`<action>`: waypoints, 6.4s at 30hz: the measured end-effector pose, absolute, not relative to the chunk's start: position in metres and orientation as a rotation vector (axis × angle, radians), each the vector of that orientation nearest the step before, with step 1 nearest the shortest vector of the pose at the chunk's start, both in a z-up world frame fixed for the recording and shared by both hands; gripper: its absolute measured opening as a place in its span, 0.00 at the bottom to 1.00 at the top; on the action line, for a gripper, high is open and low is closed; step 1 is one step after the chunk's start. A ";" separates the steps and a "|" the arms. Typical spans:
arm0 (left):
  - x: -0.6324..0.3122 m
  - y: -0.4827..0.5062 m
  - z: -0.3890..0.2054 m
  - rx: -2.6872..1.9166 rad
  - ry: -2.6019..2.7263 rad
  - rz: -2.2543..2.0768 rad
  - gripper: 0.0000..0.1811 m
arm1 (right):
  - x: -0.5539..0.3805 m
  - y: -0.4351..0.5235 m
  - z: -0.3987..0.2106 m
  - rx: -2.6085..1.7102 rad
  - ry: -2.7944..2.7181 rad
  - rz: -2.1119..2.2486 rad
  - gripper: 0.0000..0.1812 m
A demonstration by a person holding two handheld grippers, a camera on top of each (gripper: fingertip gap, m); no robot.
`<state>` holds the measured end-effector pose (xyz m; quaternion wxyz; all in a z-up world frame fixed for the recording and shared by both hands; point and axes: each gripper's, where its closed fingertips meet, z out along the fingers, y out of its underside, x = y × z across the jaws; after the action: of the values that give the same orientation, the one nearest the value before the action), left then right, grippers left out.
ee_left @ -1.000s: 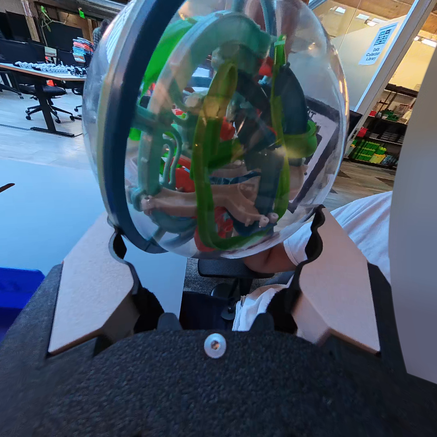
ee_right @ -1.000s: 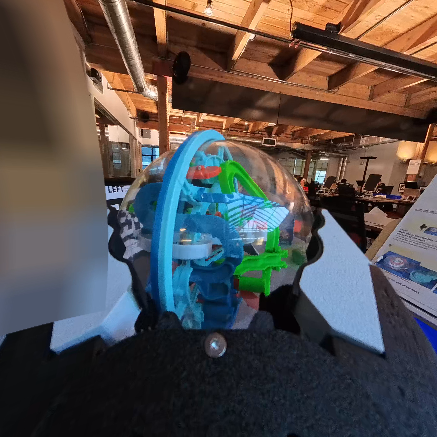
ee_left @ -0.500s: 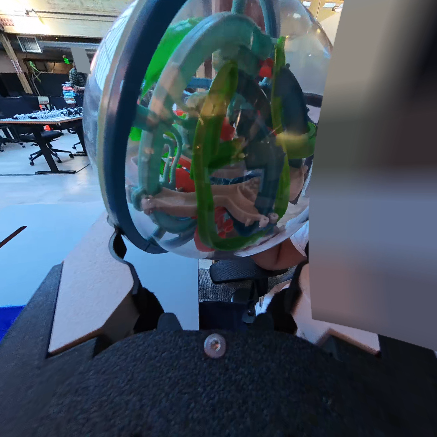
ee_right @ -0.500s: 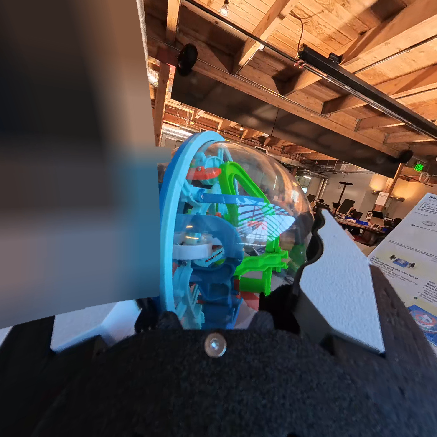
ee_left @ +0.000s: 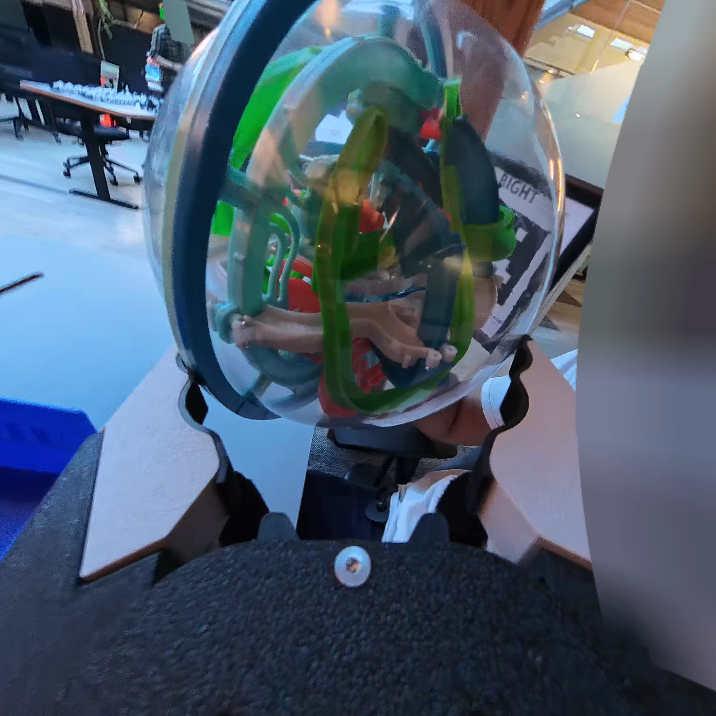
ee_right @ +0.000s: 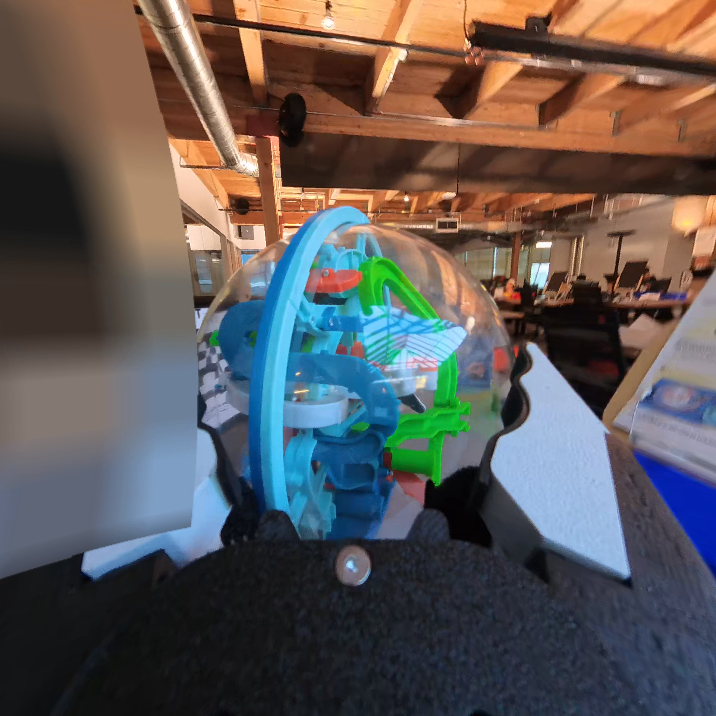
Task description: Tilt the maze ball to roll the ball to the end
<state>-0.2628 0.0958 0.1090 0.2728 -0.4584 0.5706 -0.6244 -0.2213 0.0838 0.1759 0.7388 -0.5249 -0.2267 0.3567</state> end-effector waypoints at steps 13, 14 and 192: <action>-0.269 0.137 -0.091 -2.002 1.296 -1.867 0.84 | -0.210 0.149 -0.061 -1.684 -0.169 1.283 0.84; -0.271 0.141 -0.097 -2.025 1.307 -1.827 0.84 | -0.210 0.149 -0.069 -1.720 -0.201 1.287 0.83; -0.276 0.160 -0.119 -2.052 1.657 -2.092 0.85 | -0.198 0.182 -0.050 -1.916 -0.796 0.301 0.75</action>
<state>-0.2755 0.1602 -0.1192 -0.1120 -0.6058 0.4891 -0.6175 -0.1978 0.1823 -0.0503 0.4990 -0.7920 -0.3289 0.1243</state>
